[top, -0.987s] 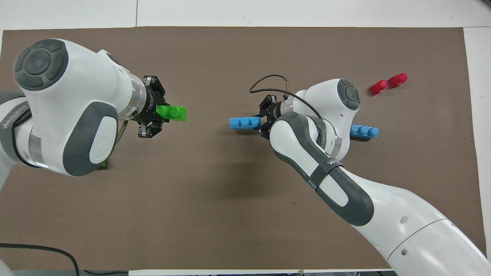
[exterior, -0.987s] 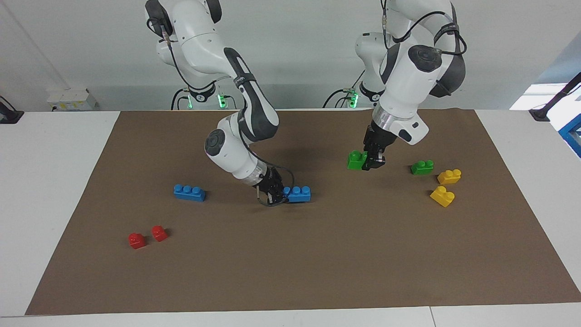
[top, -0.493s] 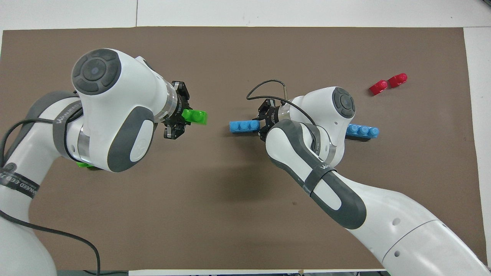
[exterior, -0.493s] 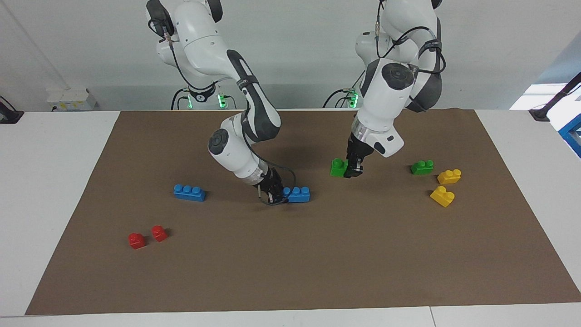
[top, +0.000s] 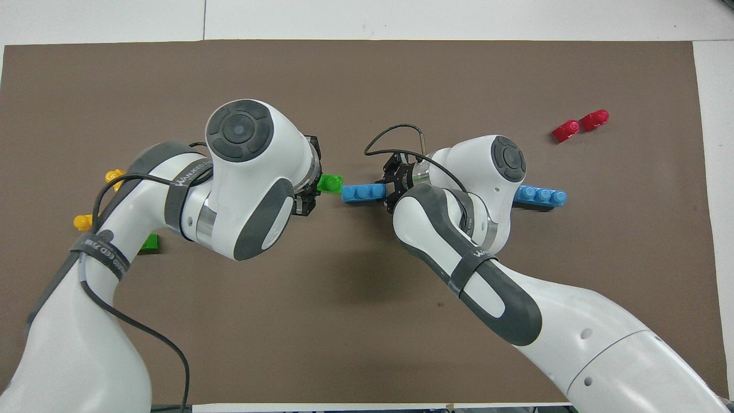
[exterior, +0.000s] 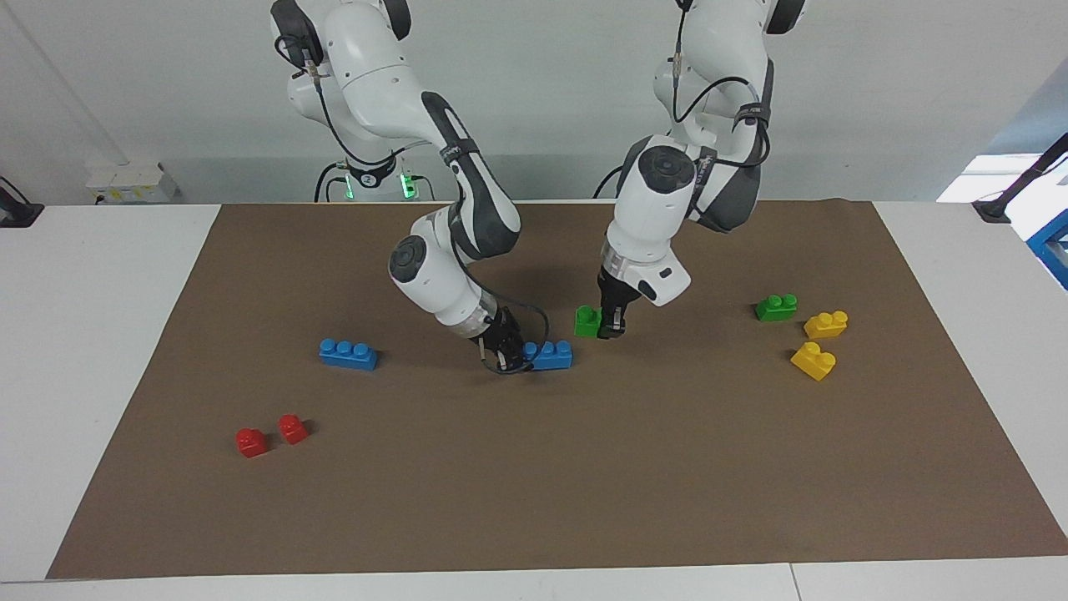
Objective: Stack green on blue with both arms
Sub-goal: 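Carry the green brick with the left gripper toward the held blue brick, then press the green brick onto the blue brick with the left gripper, then open the left gripper and withdraw while the right gripper releases the stack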
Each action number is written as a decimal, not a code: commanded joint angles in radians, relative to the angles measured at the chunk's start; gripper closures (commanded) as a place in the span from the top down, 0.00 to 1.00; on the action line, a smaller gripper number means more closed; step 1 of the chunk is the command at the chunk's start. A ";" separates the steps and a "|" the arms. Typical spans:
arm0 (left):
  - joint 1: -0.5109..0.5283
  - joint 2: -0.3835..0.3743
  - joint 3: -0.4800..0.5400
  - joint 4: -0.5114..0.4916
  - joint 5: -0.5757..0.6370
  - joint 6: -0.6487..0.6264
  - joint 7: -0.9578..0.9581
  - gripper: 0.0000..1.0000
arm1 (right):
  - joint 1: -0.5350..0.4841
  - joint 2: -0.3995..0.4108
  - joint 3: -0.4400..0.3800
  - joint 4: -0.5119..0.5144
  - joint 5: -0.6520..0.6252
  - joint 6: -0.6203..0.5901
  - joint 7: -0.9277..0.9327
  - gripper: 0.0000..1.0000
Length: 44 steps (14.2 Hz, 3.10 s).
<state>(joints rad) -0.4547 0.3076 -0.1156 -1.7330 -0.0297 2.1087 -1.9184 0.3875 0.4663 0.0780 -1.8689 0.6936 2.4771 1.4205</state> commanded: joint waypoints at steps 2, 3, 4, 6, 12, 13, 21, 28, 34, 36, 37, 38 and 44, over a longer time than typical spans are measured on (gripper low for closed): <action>-0.047 0.071 0.014 0.064 0.039 0.007 -0.066 0.00 | -0.001 -0.014 0.003 -0.032 0.087 0.028 -0.086 0.00; -0.048 0.073 0.014 0.059 0.040 0.011 -0.082 0.00 | -0.002 -0.014 0.003 -0.033 0.092 0.029 -0.090 0.00; -0.048 0.073 0.014 0.055 0.042 0.033 -0.103 0.00 | -0.001 -0.014 0.003 -0.035 0.093 0.029 -0.091 0.00; -0.062 0.074 0.014 0.030 0.047 0.076 -0.114 0.00 | -0.001 -0.014 0.003 -0.035 0.095 0.031 -0.091 0.00; -0.079 0.085 0.016 0.001 0.050 0.111 -0.116 0.00 | -0.002 -0.014 0.003 -0.044 0.101 0.052 -0.092 0.00; -0.081 0.085 0.016 -0.002 0.054 0.119 -0.120 0.00 | -0.002 -0.014 0.003 -0.044 0.116 0.052 -0.092 0.00; -0.085 0.100 0.017 -0.017 0.080 0.162 -0.136 0.00 | -0.001 -0.014 0.003 -0.046 0.188 0.054 -0.132 0.00; -0.091 0.120 0.016 -0.042 0.152 0.224 -0.188 0.00 | -0.001 -0.014 0.002 -0.047 0.188 0.054 -0.132 0.00; -0.091 0.120 0.017 -0.050 0.154 0.237 -0.177 1.00 | -0.001 -0.015 0.002 -0.056 0.188 0.057 -0.132 0.00; -0.093 0.116 0.017 -0.048 0.154 0.232 -0.175 1.00 | -0.001 -0.017 0.002 -0.058 0.188 0.059 -0.130 0.00; -0.091 0.105 0.017 -0.048 0.154 0.218 -0.171 1.00 | -0.001 -0.017 0.002 -0.064 0.188 0.060 -0.132 0.00; -0.084 0.088 0.016 -0.049 0.154 0.202 -0.159 1.00 | -0.001 -0.017 0.002 -0.064 0.188 0.065 -0.133 0.00; 0.031 -0.051 0.011 -0.056 0.142 0.070 0.148 1.00 | -0.001 -0.017 0.002 -0.062 0.188 0.065 -0.137 1.00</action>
<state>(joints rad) -0.4746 0.3064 -0.0988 -1.7649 0.1045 2.2114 -1.8684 0.3873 0.4674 0.0778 -1.9048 0.8494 2.5238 1.3247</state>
